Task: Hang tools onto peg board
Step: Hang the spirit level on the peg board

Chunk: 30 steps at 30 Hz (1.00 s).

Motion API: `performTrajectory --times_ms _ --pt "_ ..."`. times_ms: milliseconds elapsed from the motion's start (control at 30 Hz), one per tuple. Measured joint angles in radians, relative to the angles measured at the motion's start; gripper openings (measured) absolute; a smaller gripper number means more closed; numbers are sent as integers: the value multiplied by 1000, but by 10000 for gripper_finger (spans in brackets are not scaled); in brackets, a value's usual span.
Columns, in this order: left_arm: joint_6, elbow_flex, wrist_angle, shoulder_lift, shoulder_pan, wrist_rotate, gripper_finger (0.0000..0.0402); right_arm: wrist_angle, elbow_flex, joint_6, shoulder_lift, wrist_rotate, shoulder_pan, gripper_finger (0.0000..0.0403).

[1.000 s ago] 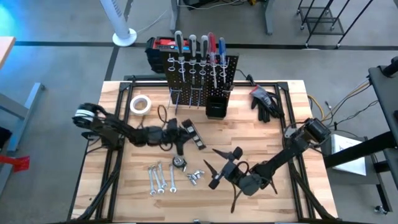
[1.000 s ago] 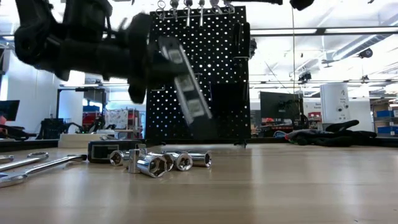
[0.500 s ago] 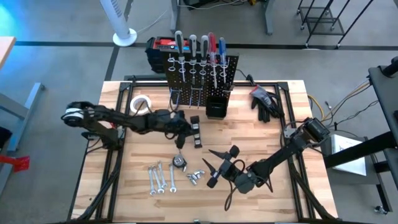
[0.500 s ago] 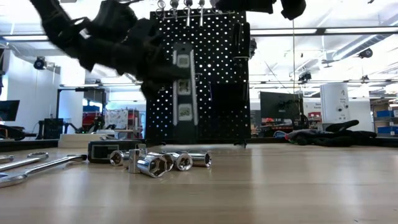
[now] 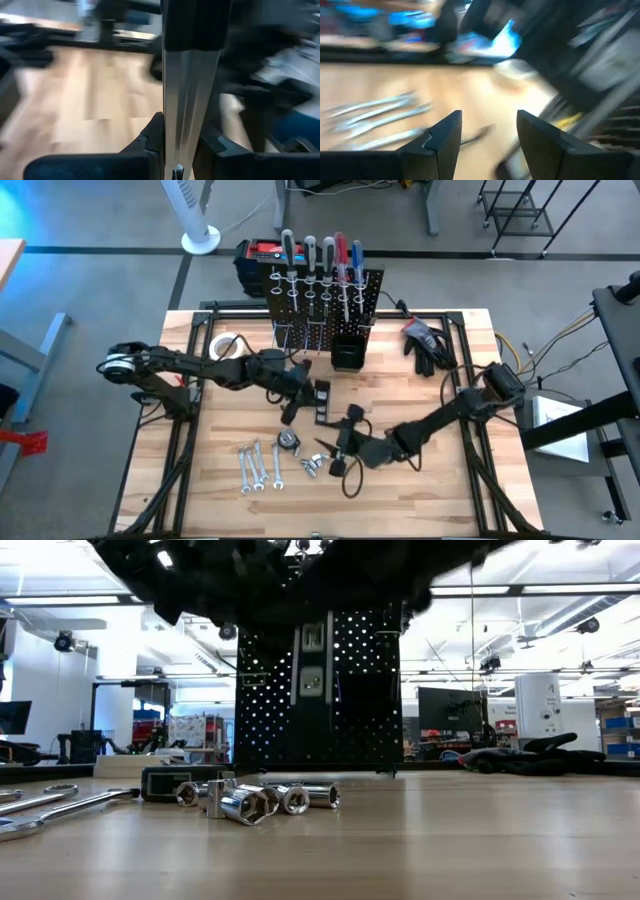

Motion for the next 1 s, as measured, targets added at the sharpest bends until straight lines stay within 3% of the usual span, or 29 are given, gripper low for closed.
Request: performTrajectory --times_ms 100,300,467,567,767,900,1000 --pt "34 -11 27 -10 -7 82 40 15 -56 86 -5 -35 -27 177" --pt "55 -30 50 -39 -11 78 40 28 -90 172 -9 1 -15 186" --pt "43 -42 81 -42 -15 97 40 34 -98 83 -26 218 13 188" --pt "27 -63 134 -42 -12 95 40 46 -98 46 -52 255 17 189" --pt "13 -84 185 -40 -13 91 40 88 -97 104 -60 7 -62 196" --pt "-18 -85 188 -40 -13 40 40 88 -99 115 -60 -42 -115 188" --pt "-25 -85 191 -40 -13 25 40 95 -99 138 -60 -119 -149 158"
